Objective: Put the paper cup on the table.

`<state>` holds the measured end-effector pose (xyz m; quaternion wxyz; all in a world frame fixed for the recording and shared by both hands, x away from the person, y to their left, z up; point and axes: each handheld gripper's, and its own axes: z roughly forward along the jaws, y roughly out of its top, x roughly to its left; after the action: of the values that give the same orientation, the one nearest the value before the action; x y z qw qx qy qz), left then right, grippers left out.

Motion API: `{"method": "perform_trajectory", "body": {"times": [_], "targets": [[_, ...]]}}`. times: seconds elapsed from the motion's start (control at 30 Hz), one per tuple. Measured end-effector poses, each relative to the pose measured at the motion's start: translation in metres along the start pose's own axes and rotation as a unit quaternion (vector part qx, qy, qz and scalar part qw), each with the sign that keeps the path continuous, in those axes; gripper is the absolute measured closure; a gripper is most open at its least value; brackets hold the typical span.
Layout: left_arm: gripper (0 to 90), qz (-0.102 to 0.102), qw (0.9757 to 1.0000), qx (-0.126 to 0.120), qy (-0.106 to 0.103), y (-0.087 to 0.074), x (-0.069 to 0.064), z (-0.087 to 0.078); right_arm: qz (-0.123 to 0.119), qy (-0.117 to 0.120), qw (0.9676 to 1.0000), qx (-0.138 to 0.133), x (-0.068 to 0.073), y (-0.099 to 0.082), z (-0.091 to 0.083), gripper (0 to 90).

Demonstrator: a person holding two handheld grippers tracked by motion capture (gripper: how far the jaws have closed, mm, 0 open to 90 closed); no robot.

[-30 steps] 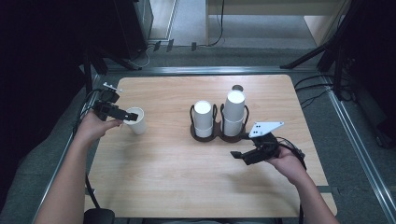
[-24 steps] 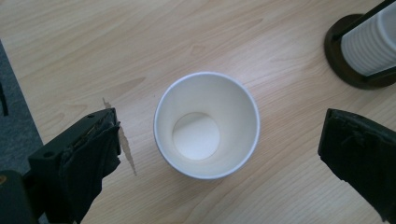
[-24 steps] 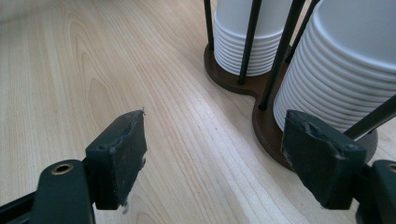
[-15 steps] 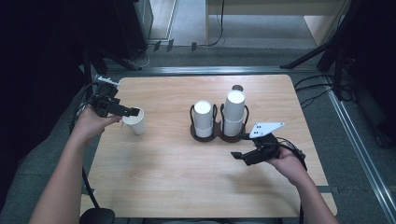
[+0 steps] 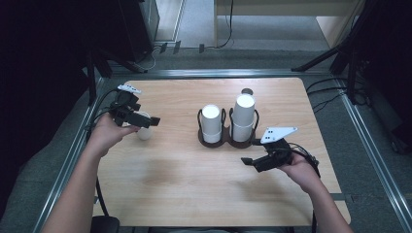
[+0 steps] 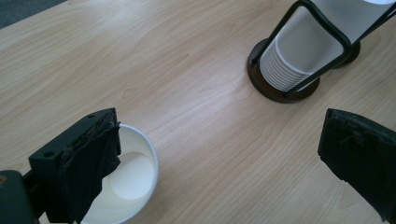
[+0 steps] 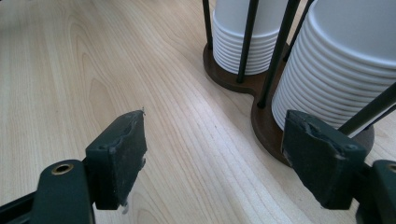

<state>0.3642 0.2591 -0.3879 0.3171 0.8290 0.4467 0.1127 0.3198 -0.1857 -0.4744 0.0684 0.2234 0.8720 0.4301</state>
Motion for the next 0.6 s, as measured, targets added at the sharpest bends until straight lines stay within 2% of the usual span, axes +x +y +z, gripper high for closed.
{"method": "perform_trajectory", "body": {"times": [0.37,0.6], "targets": [[0.0,0.022,0.9995,0.006,-0.024,0.001,-0.023,0.019,-0.001,0.004,1.0000,0.003,0.001,0.001,0.001,22.3],[0.0,0.030,0.9987,0.003,-0.041,-0.003,-0.045,0.032,-0.007,0.003,1.0000,0.002,0.001,0.000,0.002,22.4]]}}
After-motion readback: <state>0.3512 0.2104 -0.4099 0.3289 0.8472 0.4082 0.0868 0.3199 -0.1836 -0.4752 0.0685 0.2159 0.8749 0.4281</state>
